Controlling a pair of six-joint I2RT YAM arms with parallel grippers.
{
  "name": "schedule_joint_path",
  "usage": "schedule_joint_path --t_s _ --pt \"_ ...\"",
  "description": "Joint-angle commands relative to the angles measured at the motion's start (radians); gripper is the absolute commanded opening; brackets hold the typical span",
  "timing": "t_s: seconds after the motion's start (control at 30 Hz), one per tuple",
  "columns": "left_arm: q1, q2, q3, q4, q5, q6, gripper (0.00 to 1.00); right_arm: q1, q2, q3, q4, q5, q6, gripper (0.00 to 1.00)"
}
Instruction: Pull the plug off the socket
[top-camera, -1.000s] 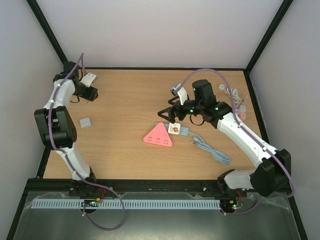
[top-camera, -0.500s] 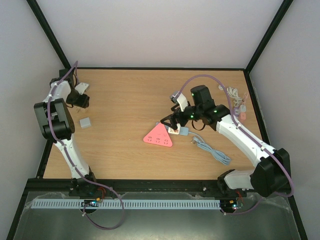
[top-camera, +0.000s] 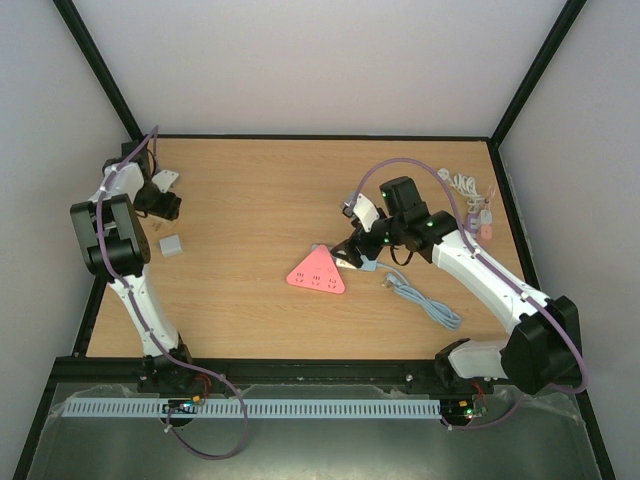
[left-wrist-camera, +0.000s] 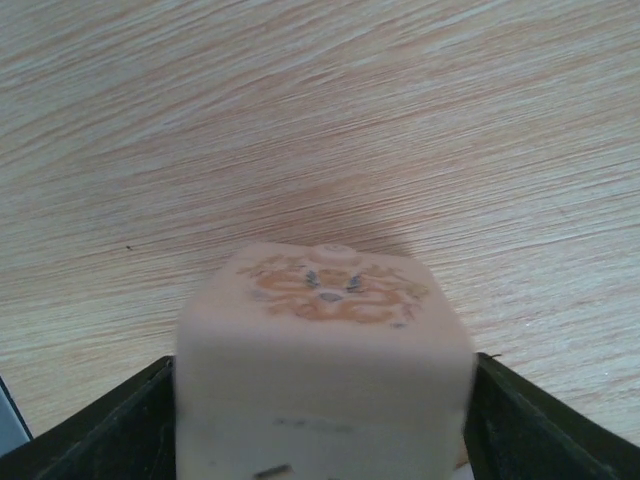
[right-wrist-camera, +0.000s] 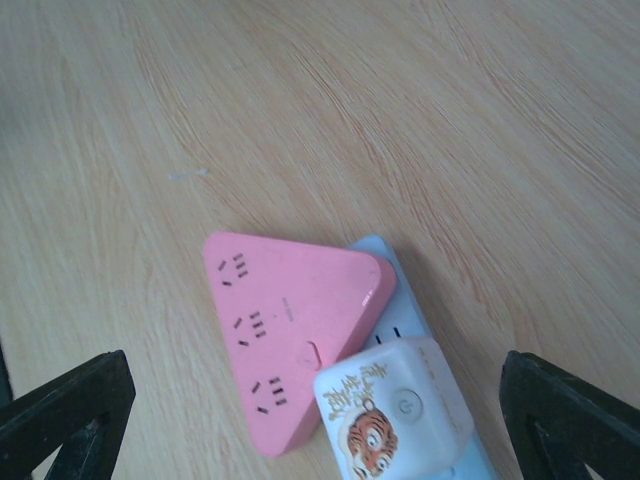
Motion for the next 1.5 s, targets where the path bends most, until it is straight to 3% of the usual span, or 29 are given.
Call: schedule_joint_path --t_s 0.0,0.17,0.33,0.53,0.8,1.07,1.27,1.47 --pt "0.013 0.016 -0.015 -0.017 -0.006 0.018 0.79 -0.002 0.000 0.011 -0.062 0.093 -0.106 0.98" --pt "0.023 -0.012 -0.017 -0.017 0.012 0.033 0.95 -0.002 0.022 0.008 -0.102 0.165 -0.191 0.98" --pt "0.023 -0.088 -0.007 -0.017 0.070 0.064 1.00 -0.003 0.050 -0.007 -0.123 0.242 -0.291 0.95" --pt "0.021 -0.206 0.022 0.000 0.140 0.128 1.00 -0.002 0.075 -0.017 -0.127 0.264 -0.377 0.94" --pt "-0.018 -0.309 0.026 -0.096 0.364 0.131 1.00 -0.001 0.107 -0.045 -0.051 0.319 -0.459 0.94" --pt "-0.139 -0.408 -0.093 -0.088 0.503 0.086 1.00 0.056 0.143 -0.055 -0.040 0.332 -0.472 0.94" --pt "-0.216 -0.482 -0.195 0.049 0.548 -0.024 1.00 0.105 0.172 -0.074 0.026 0.397 -0.442 0.92" --pt "-0.230 -0.473 -0.276 0.089 0.750 -0.109 0.97 0.123 0.183 -0.111 0.075 0.466 -0.460 0.90"
